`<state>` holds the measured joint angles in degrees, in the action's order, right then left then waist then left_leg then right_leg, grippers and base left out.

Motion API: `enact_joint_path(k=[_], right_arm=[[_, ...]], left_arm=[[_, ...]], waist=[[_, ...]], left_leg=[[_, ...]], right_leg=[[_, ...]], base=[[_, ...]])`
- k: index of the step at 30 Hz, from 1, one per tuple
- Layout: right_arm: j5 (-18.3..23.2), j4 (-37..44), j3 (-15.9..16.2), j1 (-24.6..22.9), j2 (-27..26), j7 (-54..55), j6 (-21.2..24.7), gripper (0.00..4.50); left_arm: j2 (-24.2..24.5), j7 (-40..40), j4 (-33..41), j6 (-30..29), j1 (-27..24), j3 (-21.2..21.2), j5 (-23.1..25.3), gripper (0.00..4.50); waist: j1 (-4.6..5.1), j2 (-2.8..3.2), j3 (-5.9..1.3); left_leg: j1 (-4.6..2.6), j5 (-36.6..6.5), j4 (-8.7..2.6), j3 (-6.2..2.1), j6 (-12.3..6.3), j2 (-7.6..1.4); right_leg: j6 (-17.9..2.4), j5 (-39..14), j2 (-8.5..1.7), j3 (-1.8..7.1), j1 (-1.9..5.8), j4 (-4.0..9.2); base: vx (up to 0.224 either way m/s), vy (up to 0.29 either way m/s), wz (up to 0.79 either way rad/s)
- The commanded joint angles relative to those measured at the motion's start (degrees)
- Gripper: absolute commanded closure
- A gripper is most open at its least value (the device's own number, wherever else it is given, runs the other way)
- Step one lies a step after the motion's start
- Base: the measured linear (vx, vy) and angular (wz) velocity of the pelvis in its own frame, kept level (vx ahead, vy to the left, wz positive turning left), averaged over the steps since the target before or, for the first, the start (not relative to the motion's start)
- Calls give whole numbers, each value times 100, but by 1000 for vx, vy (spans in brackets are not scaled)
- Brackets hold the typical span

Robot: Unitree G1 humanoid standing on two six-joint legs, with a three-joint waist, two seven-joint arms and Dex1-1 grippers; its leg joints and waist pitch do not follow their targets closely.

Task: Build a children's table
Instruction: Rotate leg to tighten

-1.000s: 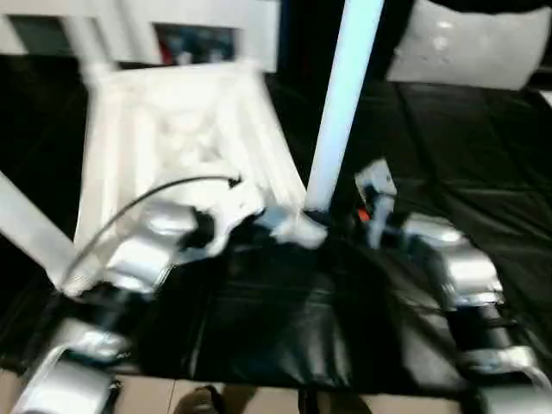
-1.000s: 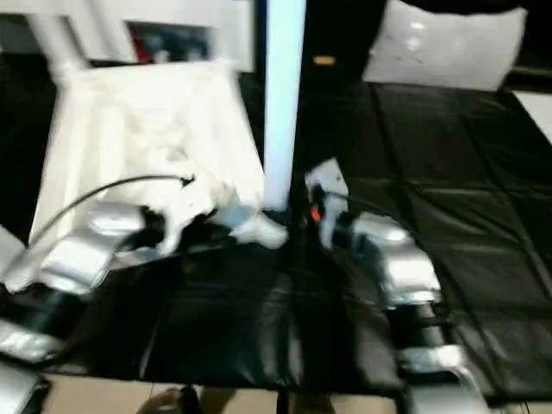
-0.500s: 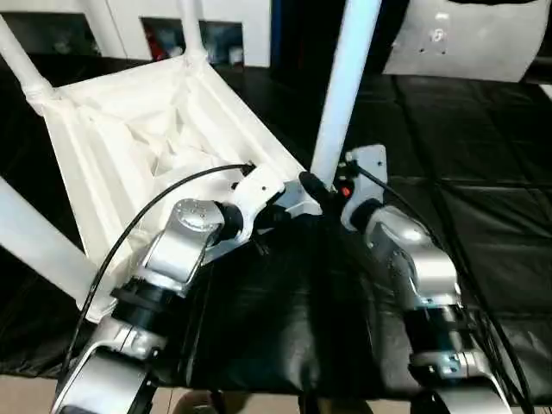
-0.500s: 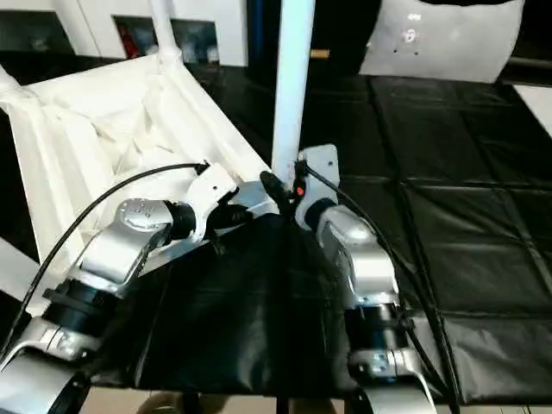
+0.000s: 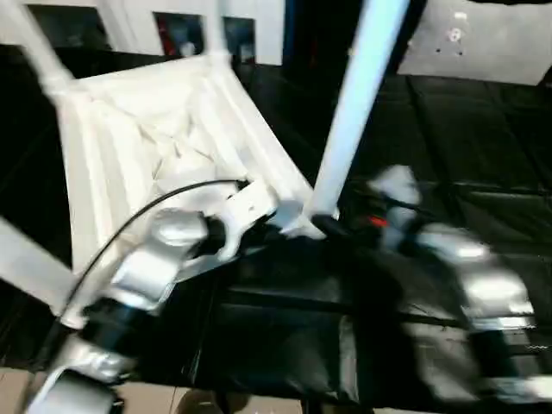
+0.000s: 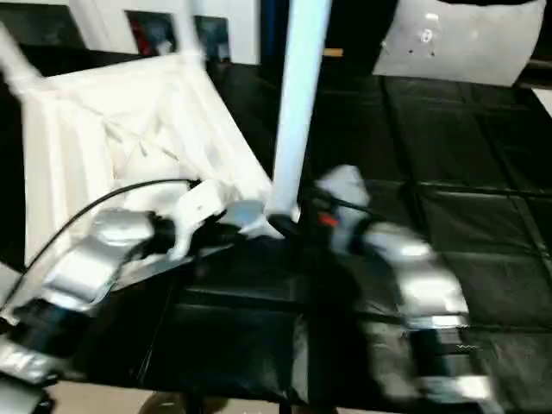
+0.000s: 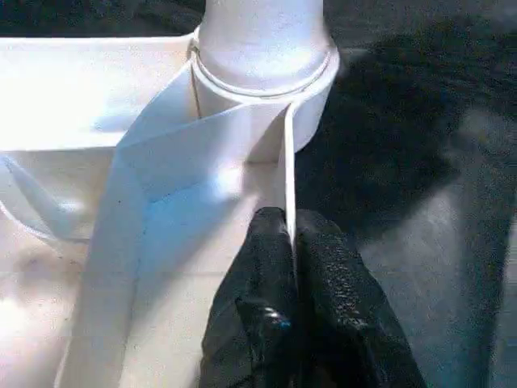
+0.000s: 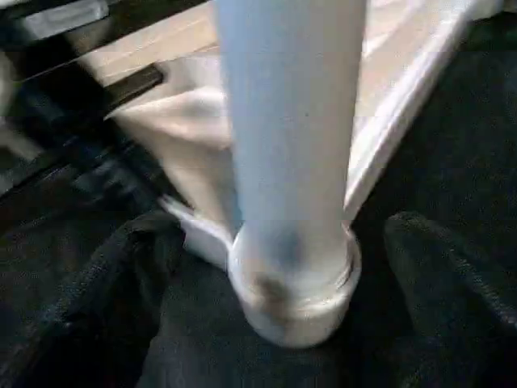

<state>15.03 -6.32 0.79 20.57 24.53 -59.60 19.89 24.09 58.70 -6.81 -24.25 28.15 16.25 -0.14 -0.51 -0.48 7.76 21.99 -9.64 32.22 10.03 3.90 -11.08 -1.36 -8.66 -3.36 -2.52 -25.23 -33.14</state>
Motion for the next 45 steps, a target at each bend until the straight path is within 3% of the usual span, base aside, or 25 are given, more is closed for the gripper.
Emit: enact_joint_path(k=[1,10,17,24,26,35,41,45], right_arm=[[143,97,7,-46,255,-435,-124,5],[434,-44,227,77,526,-1427,-256,5],[377,-402,594,355,330,-1710,-345,86],[387,-644,813,531,265,-1934,-280,136],[422,-673,846,561,289,-1991,-241,169],[478,-769,912,627,397,-2274,-185,239],[621,-542,933,469,263,-2123,70,249],[458,-155,786,58,-161,-955,229,249]], left_arm=[[175,488,237,254,-104,138,-143,450],[698,1379,532,520,-230,330,-406,450],[749,1702,587,725,-171,559,-448,450],[752,1745,479,827,-81,610,-398,450],[777,1756,458,853,-68,613,-396,450],[858,1774,414,938,-83,602,-393,450],[760,1571,436,783,-125,539,-441,450],[458,867,632,176,-160,393,-372,450]], waist=[[-16,-16,-396],[-61,1,-441],[-184,4,-473],[-228,-13,-449],[-223,-26,-443],[-228,-29,-473],[-235,-34,-453],[-228,-43,-416]], left_leg=[[-89,-889,-297,2,-642,-179],[-119,-640,-265,12,-773,-192],[-122,-560,-240,19,-745,-195],[-111,-897,-243,9,-489,-187],[-107,-938,-241,5,-443,-176],[-97,-679,-213,14,-572,-174],[-101,-772,-223,11,-521,-176],[-94,-870,-242,9,-379,-180]], right_leg=[[-1384,-1078,-363,243,423,331],[-1544,-759,-348,234,401,276],[-1630,-623,-357,232,408,217],[-1422,-1262,-371,246,399,261],[-1340,-1454,-367,246,393,278],[-1424,-1060,-350,240,393,229],[-1368,-1262,-348,240,386,246],[-1238,-1554,-359,253,361,281]], base=[[0,0,0],[0,0,0],[0,0,0],[0,0,0],[0,0,0],[0,0,0],[0,0,0],[0,0,0]])
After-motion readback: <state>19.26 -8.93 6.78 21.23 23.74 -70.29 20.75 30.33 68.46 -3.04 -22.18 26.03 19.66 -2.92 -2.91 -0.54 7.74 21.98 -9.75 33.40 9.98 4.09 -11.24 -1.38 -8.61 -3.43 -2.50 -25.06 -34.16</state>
